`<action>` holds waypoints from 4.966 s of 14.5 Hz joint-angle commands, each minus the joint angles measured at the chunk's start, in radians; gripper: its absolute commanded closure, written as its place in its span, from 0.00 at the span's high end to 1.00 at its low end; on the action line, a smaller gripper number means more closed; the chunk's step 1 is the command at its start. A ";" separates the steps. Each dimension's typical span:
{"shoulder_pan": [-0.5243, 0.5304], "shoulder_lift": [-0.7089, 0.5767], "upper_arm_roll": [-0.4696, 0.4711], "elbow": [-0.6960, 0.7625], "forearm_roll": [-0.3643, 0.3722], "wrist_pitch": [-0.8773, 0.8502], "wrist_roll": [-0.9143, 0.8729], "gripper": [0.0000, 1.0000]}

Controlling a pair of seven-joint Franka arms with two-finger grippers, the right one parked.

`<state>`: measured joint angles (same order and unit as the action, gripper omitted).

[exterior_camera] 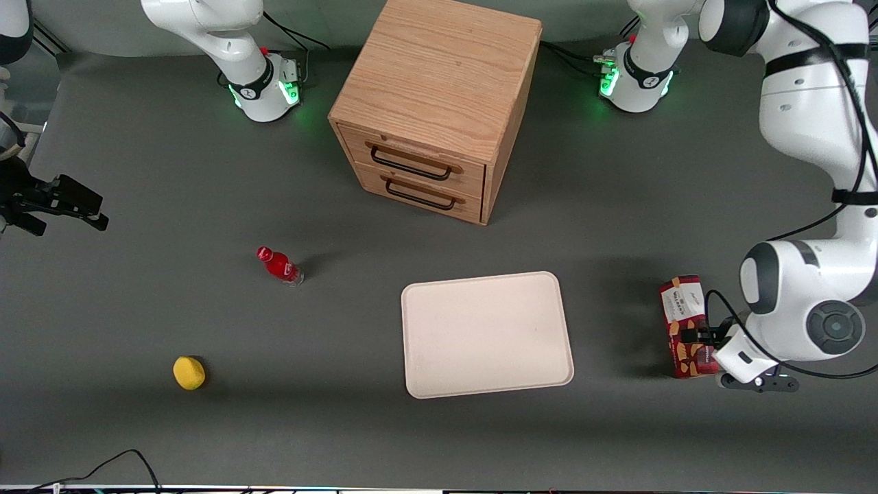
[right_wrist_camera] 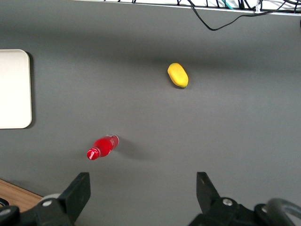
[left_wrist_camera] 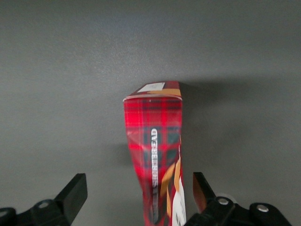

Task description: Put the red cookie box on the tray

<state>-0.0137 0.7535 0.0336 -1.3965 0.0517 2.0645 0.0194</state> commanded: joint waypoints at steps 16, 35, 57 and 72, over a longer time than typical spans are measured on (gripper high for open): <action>-0.044 -0.181 -0.026 0.031 -0.009 -0.163 -0.081 0.00; -0.351 0.035 -0.084 0.093 0.008 0.046 -0.506 0.00; -0.237 -0.259 -0.080 0.080 0.057 -0.283 -0.324 1.00; -0.080 -0.798 -0.073 -0.280 -0.012 -0.495 -0.070 1.00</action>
<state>-0.1222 0.0138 -0.0401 -1.6195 0.0781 1.5772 -0.0738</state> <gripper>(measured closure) 0.000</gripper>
